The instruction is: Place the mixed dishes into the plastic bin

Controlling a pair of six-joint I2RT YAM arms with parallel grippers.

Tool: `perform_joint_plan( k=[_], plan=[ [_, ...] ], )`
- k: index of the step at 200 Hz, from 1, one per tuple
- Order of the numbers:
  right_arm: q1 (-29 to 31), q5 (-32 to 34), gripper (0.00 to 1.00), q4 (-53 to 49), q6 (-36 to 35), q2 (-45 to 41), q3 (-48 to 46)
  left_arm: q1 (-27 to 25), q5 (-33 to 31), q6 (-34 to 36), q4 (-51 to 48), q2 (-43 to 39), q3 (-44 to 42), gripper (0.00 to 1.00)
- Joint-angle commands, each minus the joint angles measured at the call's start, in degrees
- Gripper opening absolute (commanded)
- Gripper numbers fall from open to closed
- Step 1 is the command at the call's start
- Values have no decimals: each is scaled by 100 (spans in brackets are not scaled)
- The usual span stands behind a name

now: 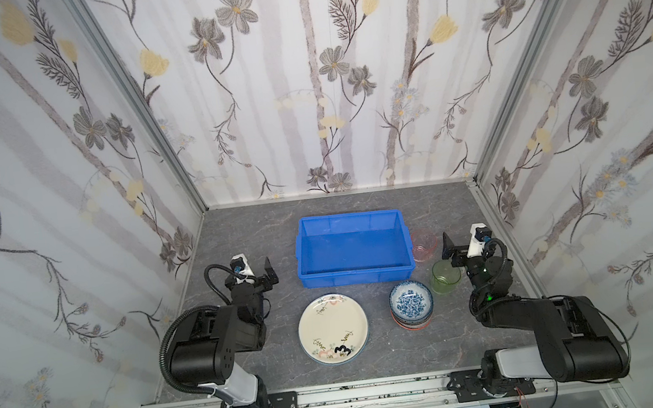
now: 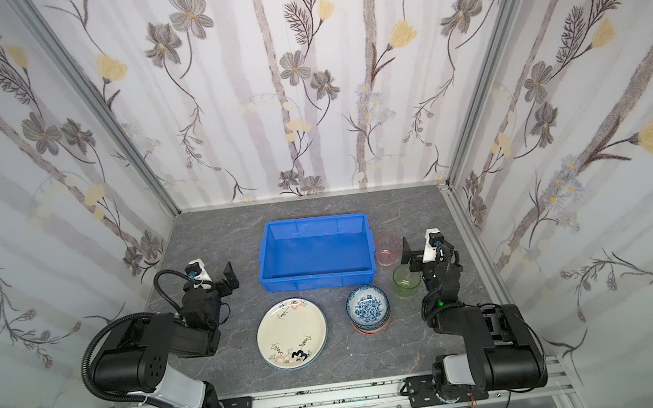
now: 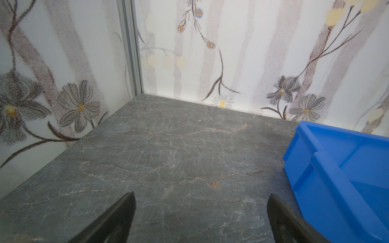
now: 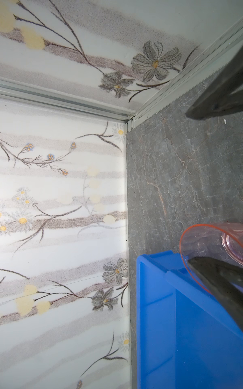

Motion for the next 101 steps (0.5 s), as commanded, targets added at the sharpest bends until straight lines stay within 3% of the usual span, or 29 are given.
perform_joint_plan(
  k=[1,101],
  plan=[
    [-10,-56,100,212,-26,0,16,11,-65,-29,86,-24,30,100],
    [-36,150,100,-141,101,-174,121,13,-67,-29,68,-16,40,100]
  ],
)
